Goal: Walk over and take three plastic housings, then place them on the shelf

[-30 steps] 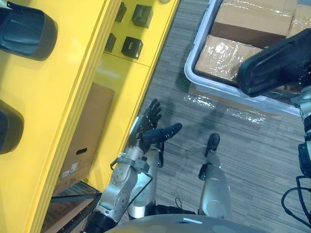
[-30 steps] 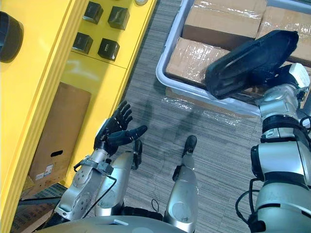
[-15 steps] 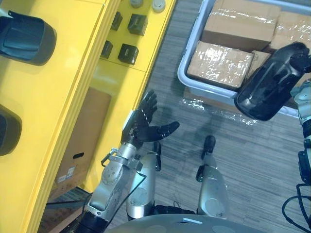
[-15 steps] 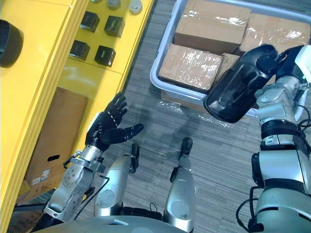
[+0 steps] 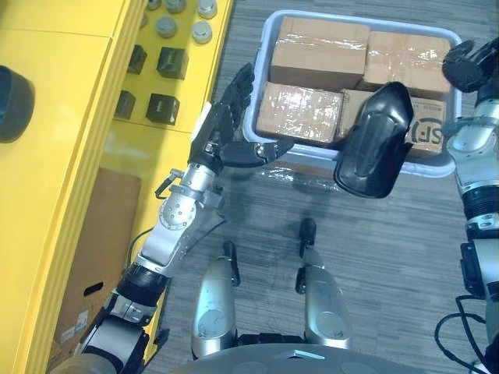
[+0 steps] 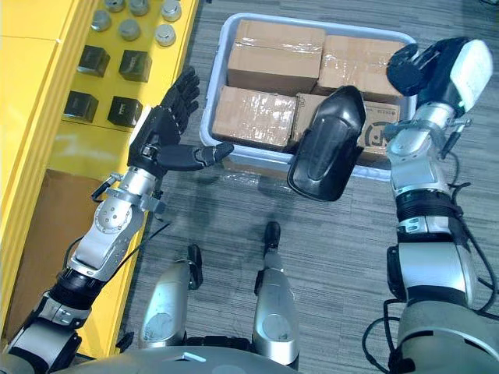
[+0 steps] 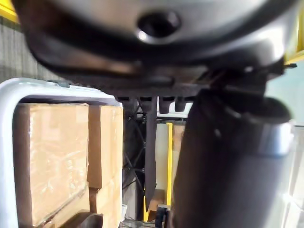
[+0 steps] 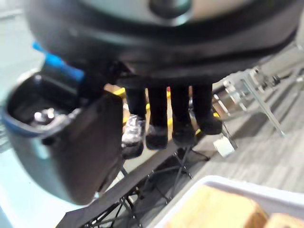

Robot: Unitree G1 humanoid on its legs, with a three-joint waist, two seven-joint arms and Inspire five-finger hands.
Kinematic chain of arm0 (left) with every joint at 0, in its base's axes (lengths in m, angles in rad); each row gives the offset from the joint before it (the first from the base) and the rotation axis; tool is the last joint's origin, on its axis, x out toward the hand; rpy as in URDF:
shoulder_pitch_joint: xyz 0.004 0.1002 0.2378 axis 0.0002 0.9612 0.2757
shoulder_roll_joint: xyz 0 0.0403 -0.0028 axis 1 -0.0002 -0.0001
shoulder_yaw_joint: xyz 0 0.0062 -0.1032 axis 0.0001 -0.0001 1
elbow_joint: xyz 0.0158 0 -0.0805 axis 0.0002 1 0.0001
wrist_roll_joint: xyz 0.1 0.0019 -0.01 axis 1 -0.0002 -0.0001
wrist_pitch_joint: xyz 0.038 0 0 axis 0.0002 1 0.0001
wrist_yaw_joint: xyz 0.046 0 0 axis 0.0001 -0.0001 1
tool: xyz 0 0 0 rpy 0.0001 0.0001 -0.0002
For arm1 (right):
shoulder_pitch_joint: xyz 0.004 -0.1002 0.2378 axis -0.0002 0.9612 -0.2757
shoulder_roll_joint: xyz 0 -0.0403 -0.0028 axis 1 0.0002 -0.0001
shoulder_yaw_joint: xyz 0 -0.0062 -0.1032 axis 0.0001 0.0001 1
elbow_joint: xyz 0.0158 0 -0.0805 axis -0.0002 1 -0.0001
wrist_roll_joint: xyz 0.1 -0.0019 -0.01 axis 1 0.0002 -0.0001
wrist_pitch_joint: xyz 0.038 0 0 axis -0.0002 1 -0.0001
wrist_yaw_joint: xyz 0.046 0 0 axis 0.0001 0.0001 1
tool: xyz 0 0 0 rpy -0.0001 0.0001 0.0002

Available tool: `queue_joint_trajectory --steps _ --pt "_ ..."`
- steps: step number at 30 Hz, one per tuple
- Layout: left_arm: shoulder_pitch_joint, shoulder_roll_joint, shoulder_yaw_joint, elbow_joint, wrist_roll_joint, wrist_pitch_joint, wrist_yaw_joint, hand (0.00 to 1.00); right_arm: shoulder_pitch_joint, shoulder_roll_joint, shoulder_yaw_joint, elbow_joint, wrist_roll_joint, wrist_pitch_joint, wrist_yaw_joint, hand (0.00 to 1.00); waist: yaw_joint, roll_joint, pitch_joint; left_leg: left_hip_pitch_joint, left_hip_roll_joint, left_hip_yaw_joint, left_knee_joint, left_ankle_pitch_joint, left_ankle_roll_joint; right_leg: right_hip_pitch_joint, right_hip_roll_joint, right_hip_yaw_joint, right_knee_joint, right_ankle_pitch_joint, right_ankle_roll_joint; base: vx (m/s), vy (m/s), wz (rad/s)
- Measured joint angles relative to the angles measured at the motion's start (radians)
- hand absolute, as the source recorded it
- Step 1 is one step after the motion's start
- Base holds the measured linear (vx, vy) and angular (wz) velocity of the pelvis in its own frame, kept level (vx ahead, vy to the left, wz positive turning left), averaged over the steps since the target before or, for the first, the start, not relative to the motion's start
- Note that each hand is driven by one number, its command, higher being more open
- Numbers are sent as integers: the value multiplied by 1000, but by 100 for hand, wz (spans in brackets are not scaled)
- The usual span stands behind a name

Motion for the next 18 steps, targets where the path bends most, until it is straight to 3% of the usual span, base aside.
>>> queue_joint_trajectory --steps 1,3,5,8,10,14,18 --pt "0 0 0 0 -1 2 5 100 25 9 -2 -22 0 5 48 100 -2 0 0 0 0 0 -1 0 0 0 0 0 0 0 0 0 0 0" --pt "16 -2 3 -7 -7 24 15 100 124 65 8 -78 44 28 229 100 -5 0 0 1 1 0 -7 0 0 -1 1 0 0 -2 -2 0 0 0" --pt "64 -11 13 -34 -45 37 19 100 180 118 28 -74 60 48 307 100 -1 -1 0 0 0 -2 -9 0 0 -1 0 -1 0 -3 -4 -34 28 2" --pt "193 -44 42 -74 -49 50 26 100 190 151 41 -68 105 -3 344 100 11 -4 0 -4 -5 -7 -10 2 3 2 -4 -7 1 -6 -6 -55 33 7" --pt "260 -52 41 -75 -48 50 23 100 171 149 52 -22 97 -40 313 100 35 -4 0 -6 -9 -20 -13 7 3 3 -6 -19 1 -8 -9 -75 26 23" --pt "420 -74 41 -75 -120 46 7 100 163 149 85 1 24 -108 113 100 71 -4 0 -21 -37 -61 -55 47 4 -3 -25 -61 1 -13 -15 -47 19 32" --pt "483 -92 44 -75 -165 35 -1 100 156 149 84 -53 -50 -94 44 100 92 -1 0 -21 -45 -72 -68 59 3 -2 -32 -72 5 -10 -11 -17 37 13"
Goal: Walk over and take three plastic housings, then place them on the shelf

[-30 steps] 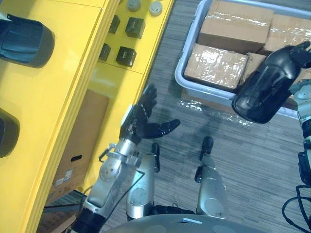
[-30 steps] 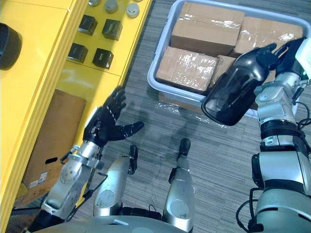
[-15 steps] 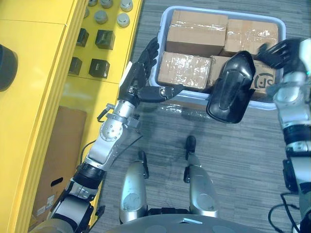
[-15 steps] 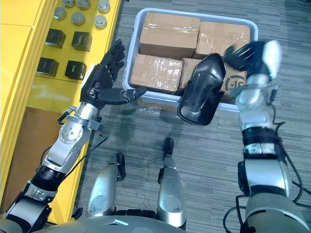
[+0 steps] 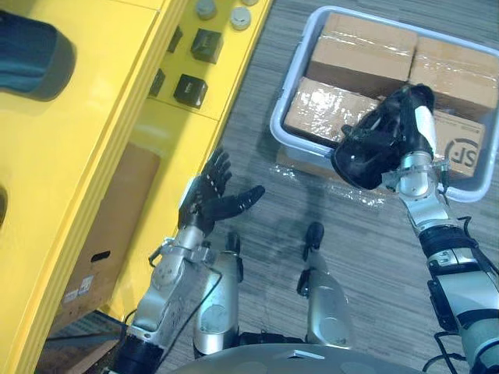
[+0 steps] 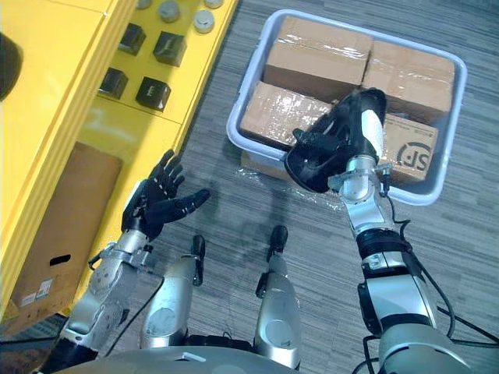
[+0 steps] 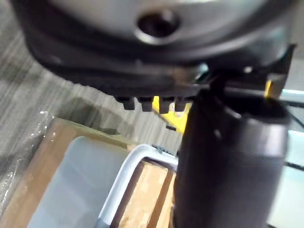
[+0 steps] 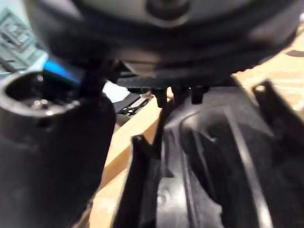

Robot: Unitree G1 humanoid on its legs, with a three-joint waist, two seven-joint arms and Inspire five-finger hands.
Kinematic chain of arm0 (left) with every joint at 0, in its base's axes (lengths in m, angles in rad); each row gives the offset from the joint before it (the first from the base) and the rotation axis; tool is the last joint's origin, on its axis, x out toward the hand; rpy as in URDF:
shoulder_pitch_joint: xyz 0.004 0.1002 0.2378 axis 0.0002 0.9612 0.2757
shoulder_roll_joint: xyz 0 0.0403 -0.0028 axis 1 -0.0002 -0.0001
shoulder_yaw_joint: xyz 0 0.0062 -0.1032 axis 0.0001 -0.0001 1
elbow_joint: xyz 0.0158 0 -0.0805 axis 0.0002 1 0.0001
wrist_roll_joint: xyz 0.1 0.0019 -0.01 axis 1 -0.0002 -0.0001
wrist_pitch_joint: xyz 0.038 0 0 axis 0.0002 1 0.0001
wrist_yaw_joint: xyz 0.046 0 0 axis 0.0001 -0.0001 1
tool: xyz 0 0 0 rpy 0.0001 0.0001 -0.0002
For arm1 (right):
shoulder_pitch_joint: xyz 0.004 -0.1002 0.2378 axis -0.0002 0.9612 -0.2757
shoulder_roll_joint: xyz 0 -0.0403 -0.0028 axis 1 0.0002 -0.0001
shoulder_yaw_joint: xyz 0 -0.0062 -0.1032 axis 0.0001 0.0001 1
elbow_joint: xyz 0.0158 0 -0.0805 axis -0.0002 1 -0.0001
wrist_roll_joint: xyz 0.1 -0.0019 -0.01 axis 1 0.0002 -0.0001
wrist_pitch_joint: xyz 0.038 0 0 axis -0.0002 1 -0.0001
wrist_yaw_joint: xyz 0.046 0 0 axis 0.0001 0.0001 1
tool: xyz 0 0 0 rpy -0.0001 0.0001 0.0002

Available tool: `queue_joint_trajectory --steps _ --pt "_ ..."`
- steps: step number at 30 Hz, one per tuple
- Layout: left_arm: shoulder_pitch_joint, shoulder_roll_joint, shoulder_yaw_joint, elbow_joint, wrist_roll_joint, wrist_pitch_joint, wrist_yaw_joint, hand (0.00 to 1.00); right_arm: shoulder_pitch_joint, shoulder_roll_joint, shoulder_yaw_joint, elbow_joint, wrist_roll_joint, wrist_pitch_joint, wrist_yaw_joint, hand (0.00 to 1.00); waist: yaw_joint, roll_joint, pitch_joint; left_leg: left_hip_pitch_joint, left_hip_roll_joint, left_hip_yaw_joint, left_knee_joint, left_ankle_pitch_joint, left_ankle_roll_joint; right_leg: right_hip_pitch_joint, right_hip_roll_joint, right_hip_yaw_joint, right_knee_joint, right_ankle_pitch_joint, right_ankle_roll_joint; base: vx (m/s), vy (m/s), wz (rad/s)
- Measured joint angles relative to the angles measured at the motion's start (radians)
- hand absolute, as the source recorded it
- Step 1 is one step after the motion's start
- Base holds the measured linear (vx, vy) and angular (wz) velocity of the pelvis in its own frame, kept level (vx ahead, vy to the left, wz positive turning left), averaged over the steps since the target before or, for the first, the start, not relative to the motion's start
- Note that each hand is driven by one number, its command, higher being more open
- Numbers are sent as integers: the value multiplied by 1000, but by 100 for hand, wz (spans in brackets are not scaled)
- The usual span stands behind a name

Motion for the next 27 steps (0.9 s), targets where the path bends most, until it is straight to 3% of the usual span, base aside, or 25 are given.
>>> queue_joint_trajectory --steps 6,11,18,21,27 --pt "8 -35 24 -83 -26 -10 -11 100 -8 0 -39 20 5 114 -31 100 -3 1 1 0 -11 -3 12 -1 6 0 -13 -2 17 -6 3 -27 62 3" --pt "25 -35 48 -112 -26 -17 -7 100 -6 -4 -88 58 51 152 -76 100 -8 4 2 -1 -11 -5 21 -4 7 0 -14 -3 28 -14 1 -26 35 0" --pt "53 -37 52 -119 -27 -17 -20 100 -2 -24 -142 -22 37 146 -135 100 -14 4 2 0 -10 -8 21 -4 7 2 -14 -10 27 -11 6 -13 17 1" --pt "75 -64 71 -146 -29 -16 -36 100 41 -26 -181 -203 28 119 -186 100 -20 4 1 6 -8 -3 23 -6 4 6 -14 -9 25 -11 7 -12 43 -3" --pt "76 -85 78 -147 -30 -16 -40 100 139 -61 -235 -361 32 76 -226 100 -20 5 1 19 6 20 47 -31 7 17 -7 11 24 -15 19 -20 41 -11"
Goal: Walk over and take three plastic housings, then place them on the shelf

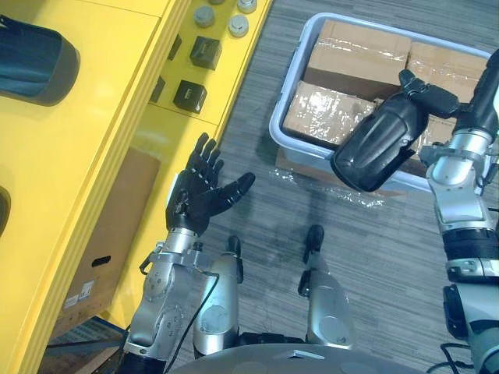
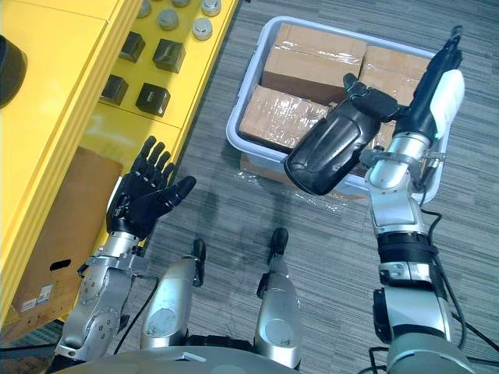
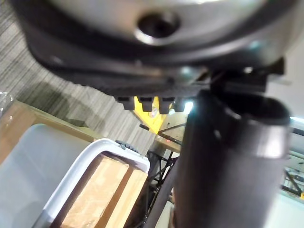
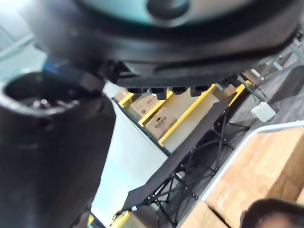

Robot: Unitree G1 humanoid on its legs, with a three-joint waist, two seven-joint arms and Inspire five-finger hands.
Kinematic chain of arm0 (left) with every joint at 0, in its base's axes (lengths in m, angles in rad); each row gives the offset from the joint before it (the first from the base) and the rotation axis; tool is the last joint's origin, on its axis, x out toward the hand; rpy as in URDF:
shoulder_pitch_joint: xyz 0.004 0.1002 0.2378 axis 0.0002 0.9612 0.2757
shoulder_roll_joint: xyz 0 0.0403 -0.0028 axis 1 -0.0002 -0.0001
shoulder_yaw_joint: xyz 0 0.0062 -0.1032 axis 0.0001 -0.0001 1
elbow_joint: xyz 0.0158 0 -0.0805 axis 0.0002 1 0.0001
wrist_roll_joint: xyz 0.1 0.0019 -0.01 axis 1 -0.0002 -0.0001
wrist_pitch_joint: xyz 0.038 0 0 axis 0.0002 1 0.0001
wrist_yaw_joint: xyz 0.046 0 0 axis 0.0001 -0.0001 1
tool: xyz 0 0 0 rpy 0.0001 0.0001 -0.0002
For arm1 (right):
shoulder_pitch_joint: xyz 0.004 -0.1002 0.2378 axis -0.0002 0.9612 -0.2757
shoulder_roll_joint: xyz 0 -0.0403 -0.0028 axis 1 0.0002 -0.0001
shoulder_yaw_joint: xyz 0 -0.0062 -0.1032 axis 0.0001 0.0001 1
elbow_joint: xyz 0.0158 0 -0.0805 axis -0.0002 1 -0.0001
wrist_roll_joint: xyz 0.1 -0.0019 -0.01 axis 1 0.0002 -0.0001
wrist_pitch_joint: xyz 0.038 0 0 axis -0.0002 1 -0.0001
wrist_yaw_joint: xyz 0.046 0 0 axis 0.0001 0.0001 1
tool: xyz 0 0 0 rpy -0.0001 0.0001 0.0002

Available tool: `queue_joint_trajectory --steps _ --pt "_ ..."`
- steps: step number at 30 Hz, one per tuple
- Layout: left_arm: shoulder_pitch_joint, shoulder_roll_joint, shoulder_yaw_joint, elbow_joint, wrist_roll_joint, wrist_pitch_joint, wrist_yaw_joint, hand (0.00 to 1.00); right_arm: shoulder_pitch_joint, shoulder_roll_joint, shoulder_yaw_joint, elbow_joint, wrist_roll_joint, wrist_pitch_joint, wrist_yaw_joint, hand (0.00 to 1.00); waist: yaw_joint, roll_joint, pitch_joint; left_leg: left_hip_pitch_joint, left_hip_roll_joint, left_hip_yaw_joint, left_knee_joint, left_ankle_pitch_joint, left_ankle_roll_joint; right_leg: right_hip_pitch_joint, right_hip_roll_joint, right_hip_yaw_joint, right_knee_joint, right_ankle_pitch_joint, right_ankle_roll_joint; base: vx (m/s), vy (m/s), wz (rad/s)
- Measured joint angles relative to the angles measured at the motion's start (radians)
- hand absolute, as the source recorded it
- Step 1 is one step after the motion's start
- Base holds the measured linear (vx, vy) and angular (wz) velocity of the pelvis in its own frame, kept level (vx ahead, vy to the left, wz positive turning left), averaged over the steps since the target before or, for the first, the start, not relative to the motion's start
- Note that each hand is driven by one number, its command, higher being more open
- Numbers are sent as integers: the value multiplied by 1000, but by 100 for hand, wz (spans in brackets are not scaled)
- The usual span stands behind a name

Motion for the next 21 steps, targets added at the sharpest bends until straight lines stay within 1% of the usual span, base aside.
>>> queue_joint_trajectory --steps 2,4,6,7,9,10,11,13,14,17,21 --pt "0 -11 0 0 0 0 0 100 61 6 -43 -37 3 0 -3 100 -4 0 0 1 1 5 7 -7 2 1 0 3 -1 -3 4 -25 52 -9" --pt "1 -18 0 0 0 1 1 100 131 40 -95 -82 26 0 -4 100 -12 0 -1 1 2 10 9 -13 2 2 0 6 -7 -3 7 -23 56 -8" --pt "1 -25 0 -1 1 2 7 100 222 126 -155 -143 100 1 -3 100 -20 -1 -1 6 4 19 9 -16 2 3 2 16 -15 2 9 -6 38 -12" --pt "1 -29 0 -1 1 3 10 100 242 153 -164 -154 120 1 -3 100 -22 -1 -1 9 4 22 8 -18 2 4 3 19 -15 2 9 2 30 -14" --pt "4 -40 1 -3 4 4 16 100 300 238 -179 -185 171 2 -1 100 -34 -1 -1 23 10 32 9 -27 0 11 6 30 -15 1 10 4 32 -17" --pt "4 -48 0 -12 5 6 24 100 355 301 -180 -218 213 1 0 100 -39 -2 -1 31 18 40 12 -35 0 15 11 37 -15 1 11 -2 31 -20" --pt "2 -51 0 -16 5 7 28 100 377 326 -182 -235 239 1 7 100 -40 -2 -2 34 18 44 12 -37 0 16 13 42 -15 0 11 -12 25 -20" --pt "-2 -56 1 -28 5 8 35 100 450 399 -192 -280 337 0 46 100 -49 -2 -2 45 20 55 10 -42 0 16 15 55 -15 -2 13 -25 18 -18" --pt "-1 -59 1 -28 5 9 38 100 465 416 -196 -280 368 -2 68 100 -53 -3 -2 50 20 61 8 -43 0 17 14 60 -15 -3 14 -27 12 -14" --pt "-3 -64 7 -27 5 23 45 100 496 454 -196 -280 411 -11 124 100 -66 -4 -2 53 20 65 8 -44 1 18 14 63 -16 -4 15 -41 10 -5" --pt "-1 -64 10 -27 5 48 42 100 515 476 -193 -280 485 -62 207 100 -65 -12 -6 54 20 68 7 -44 0 18 15 66 -20 -5 16 -47 5 -2"
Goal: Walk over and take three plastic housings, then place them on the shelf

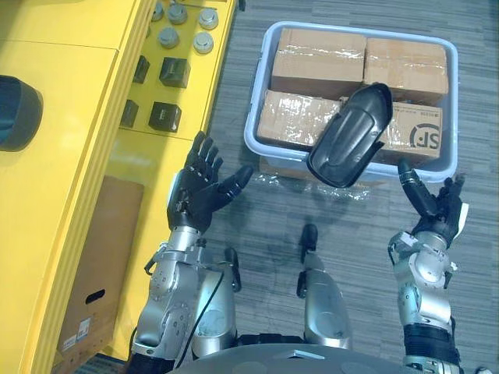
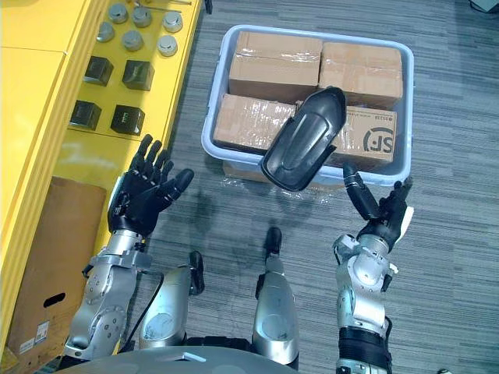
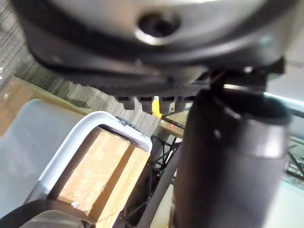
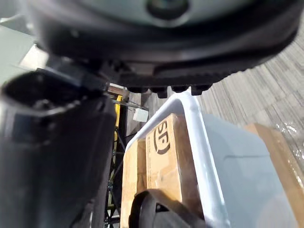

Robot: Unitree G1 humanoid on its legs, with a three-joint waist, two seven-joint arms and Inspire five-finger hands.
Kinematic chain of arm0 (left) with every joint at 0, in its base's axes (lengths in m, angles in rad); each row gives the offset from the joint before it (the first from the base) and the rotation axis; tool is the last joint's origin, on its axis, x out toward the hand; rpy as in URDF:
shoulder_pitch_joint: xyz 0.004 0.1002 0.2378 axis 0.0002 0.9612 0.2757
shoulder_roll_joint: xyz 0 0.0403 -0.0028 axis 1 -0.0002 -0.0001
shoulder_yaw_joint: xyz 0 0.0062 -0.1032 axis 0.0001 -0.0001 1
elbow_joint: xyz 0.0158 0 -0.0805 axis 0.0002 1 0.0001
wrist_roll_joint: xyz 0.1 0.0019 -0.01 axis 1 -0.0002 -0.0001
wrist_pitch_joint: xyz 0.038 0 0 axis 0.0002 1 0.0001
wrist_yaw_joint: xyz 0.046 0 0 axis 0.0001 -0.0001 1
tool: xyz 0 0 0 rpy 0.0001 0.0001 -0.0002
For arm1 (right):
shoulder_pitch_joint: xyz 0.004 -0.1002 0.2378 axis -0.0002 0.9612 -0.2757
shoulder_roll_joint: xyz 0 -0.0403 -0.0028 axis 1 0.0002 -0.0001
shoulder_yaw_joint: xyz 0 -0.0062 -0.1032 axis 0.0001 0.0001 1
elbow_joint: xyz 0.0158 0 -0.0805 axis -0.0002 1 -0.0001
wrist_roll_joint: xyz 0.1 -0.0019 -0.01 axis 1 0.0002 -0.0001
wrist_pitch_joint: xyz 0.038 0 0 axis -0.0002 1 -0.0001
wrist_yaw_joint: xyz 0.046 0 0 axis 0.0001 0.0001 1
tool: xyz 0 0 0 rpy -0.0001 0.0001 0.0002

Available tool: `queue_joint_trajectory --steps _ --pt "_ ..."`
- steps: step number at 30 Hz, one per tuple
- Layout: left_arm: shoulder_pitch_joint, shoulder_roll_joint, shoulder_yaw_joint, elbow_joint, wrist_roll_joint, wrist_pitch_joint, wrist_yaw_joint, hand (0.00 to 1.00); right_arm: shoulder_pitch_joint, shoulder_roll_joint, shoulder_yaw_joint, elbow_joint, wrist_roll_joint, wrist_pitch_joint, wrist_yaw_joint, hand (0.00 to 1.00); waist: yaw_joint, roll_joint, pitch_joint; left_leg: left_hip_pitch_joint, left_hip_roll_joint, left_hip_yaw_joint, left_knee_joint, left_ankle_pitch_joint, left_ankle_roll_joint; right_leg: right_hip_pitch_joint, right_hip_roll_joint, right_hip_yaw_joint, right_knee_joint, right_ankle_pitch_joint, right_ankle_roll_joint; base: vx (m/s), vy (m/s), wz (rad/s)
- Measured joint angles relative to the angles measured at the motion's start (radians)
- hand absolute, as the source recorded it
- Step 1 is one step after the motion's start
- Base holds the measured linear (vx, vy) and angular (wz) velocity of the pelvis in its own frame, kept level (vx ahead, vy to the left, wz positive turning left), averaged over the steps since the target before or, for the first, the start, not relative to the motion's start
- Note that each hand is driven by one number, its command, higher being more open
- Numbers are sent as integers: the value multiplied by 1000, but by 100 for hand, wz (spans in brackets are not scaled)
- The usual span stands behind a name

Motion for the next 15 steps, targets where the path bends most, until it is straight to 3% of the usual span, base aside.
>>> queue_joint_trajectory --steps 10,15 --pt "2 2 10 8 1 20 -2 100 -43 0 3 100 36 -25 14 100 2 -29 -15 0 -1 -7 0 0 0 5 0 -6 0 2 -1 -37 11 2" --pt "2 8 7 11 1 23 -2 100 -90 -9 3 190 47 13 7 100 4 -29 -15 2 -2 -18 2 0 0 17 0 -14 -4 1 -1 -43 9 5"
